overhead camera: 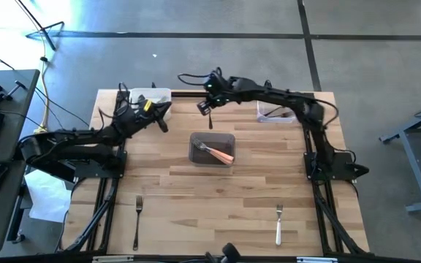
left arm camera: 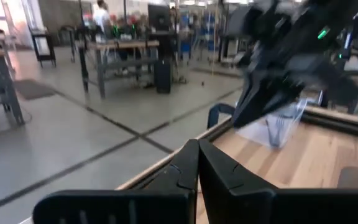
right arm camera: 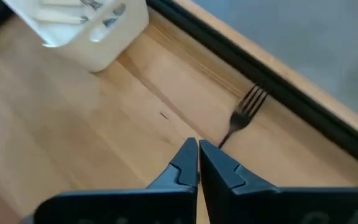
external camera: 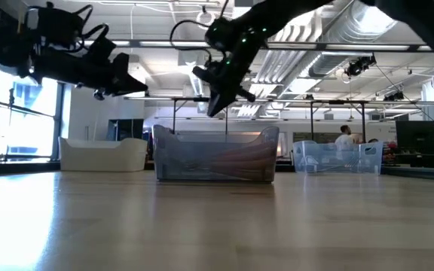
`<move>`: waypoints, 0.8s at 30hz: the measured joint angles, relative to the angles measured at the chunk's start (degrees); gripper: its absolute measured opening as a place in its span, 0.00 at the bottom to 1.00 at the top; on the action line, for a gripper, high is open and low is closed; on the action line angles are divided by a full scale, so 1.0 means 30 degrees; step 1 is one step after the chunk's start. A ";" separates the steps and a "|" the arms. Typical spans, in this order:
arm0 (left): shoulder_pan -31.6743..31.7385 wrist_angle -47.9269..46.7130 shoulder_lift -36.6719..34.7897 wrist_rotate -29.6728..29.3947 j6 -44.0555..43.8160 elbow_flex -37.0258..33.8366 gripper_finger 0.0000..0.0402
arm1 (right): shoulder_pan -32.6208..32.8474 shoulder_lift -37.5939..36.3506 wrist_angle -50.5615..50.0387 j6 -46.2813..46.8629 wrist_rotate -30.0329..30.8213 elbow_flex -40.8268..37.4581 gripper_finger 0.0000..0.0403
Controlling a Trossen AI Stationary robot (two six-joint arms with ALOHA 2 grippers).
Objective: Sort silverware by color (type)
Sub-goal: Put the top black fork into the transparent bin
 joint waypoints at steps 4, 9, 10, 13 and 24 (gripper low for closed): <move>0.0295 0.1366 -0.0022 -0.0089 -0.0420 -0.0599 0.00 | -0.0029 0.2534 -0.2228 0.1053 0.0006 0.3104 0.05; 0.0454 0.1349 -0.0005 -0.0230 -0.0662 -0.0694 0.00 | -0.0269 0.5453 -0.5048 0.2555 0.0003 0.6939 0.21; 0.0460 0.1355 -0.0005 -0.0466 -0.0662 -0.0694 0.00 | -0.0358 0.6008 -0.5452 0.2773 0.0000 0.7618 0.24; 0.0460 0.1255 -0.0005 -0.0906 -0.0648 -0.0694 0.00 | -0.0566 0.7436 -0.6724 0.3594 0.0089 0.9212 0.29; 0.0453 0.1173 -0.0005 -0.0983 -0.0263 -0.0694 0.00 | -0.1375 0.8436 -0.6794 0.5350 0.0061 0.8316 0.31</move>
